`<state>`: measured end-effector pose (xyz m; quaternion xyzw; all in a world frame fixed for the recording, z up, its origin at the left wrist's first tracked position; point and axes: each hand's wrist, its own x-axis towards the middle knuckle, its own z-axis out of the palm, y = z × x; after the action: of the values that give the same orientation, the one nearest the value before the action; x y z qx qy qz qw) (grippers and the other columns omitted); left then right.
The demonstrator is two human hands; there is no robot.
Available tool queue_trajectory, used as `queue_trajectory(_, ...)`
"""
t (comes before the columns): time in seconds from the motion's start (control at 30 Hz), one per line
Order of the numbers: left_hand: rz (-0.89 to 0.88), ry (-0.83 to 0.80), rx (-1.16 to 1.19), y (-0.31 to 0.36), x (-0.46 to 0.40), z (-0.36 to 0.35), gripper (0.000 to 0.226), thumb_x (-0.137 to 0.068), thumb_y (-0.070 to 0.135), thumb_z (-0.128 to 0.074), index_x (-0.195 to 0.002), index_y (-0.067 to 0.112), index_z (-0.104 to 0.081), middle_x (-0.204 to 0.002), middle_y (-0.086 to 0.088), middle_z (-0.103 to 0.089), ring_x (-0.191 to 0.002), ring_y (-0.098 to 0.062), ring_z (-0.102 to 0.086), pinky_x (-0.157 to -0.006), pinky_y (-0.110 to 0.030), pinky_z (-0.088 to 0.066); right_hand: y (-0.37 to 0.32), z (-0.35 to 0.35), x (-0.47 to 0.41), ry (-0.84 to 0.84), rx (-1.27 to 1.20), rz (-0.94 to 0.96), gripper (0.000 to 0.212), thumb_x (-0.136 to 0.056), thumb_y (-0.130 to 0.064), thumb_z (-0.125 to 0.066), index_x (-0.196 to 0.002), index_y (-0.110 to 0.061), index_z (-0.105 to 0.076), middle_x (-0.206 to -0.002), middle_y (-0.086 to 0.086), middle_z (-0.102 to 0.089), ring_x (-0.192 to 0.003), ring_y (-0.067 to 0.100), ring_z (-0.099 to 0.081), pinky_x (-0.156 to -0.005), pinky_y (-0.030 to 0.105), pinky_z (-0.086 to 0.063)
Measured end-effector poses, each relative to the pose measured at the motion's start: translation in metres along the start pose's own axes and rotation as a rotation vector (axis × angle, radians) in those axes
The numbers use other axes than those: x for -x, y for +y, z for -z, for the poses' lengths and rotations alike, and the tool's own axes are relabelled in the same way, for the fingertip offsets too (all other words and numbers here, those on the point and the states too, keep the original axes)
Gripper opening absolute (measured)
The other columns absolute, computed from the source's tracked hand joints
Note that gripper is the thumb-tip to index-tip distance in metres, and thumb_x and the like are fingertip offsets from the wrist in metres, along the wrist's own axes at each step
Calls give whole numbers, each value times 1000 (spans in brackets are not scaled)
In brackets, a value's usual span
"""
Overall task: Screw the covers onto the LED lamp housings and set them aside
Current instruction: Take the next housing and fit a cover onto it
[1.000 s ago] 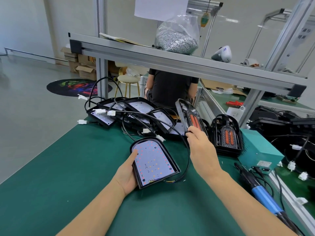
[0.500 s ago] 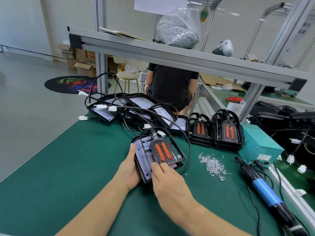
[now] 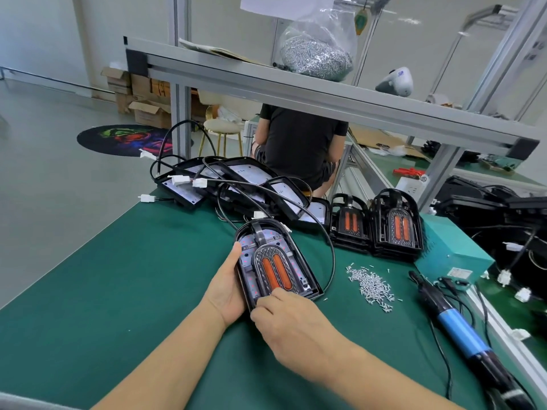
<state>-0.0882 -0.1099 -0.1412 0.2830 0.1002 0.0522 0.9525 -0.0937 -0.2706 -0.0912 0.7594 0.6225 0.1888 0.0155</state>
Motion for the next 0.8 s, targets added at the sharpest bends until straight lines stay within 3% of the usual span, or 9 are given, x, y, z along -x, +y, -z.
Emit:
queue_trajectory(0.17, 5, 14, 24, 2, 2, -3, 54, -84, 43, -51, -119, 3, -61, -116, -19, -66, -98, -29, -68, -75, -39, -58, 21, 5, -4, 174, -202, -86, 13, -87, -13, -58, -91, -12, -70, -95, 1, -68, -82, 24, -62, -69, 32, -51)
queue_trajectory(0.27, 23, 37, 9, 3, 5, -6, 52, -83, 37, -53, -120, 2, -60, -110, -19, -68, -93, -30, -68, -75, -42, -58, 41, 4, -9, 157, -261, -408, 30, -92, -14, -55, -122, -13, -62, -131, 4, -55, -115, 28, -53, -93, 38, -46)
queue_trajectory(0.37, 14, 89, -17, 2, 6, -7, 59, -86, 28, -53, -136, -1, -46, -131, -24, -54, -116, -36, -55, -89, -47, -52, 59, -2, -11, -10, -568, -827, 51, -101, -31, -48, -147, -13, -36, -149, 4, -37, -135, 23, -38, -110, 33, -31)
queue_trajectory(0.43, 11, 95, -18, 2, 7, -9, 64, -82, 27, -55, -139, 0, -43, -136, -24, -50, -124, -38, -49, -92, -48, -49, 66, -7, -13, -80, -821, -938, 34, -101, -36, -46, -121, -11, -55, -116, 6, -59, -105, 21, -56, -91, 31, -41)
queue_trajectory(0.5, 12, 104, -30, 2, 9, -10, 66, -80, 27, -56, -138, 0, -44, -136, -24, -51, -126, -38, -48, -92, -49, -49, 67, -12, -15, -25, -951, -956, 28, -100, -31, -49, -79, -13, -49, -73, 1, -50, -63, 12, -44, -61, 25, -37)
queue_trajectory(0.57, 0, 104, -71, 1, 10, -11, 64, -79, 26, -56, -136, 0, -46, -133, -24, -54, -118, -38, -54, -90, -47, -51, 69, -14, -14, 15, -995, -981, 35, -99, -24, -52, -69, -13, -40, -61, -2, -39, -52, 8, -32, -47, 19, -27)
queue_trajectory(0.63, -37, 96, -95, -1, 9, -11, 60, -79, 21, -56, -134, 1, -48, -124, -22, -60, -104, -34, -61, -89, -46, -50, 72, -16, -12, 28, -1009, -1005, 36, -99, -22, -54, -69, -3, -45, -61, 2, -39, -57, 12, -34, -51, 21, -26)
queue_trajectory(0.73, -77, 94, -105, -2, 8, -10, 56, -77, 16, -56, -131, 2, -52, -117, -20, -64, -95, -31, -64, -87, -45, -52, 75, -15, -10, 15, -1083, -1014, 32, -99, -24, -54, -93, 7, -61, -73, 17, -55, -68, 14, -44, -63, 27, -32)
queue_trajectory(0.8, -76, 96, -114, -1, 7, -9, 55, -78, 16, -56, -131, 1, -51, -123, -23, -60, -101, -33, -62, -88, -45, -52, 77, -14, -7, -6, -1082, -996, 30, -98, -25, -56, -81, -2, -65, -64, 0, -58, -59, 8, -44, -59, 23, -33)
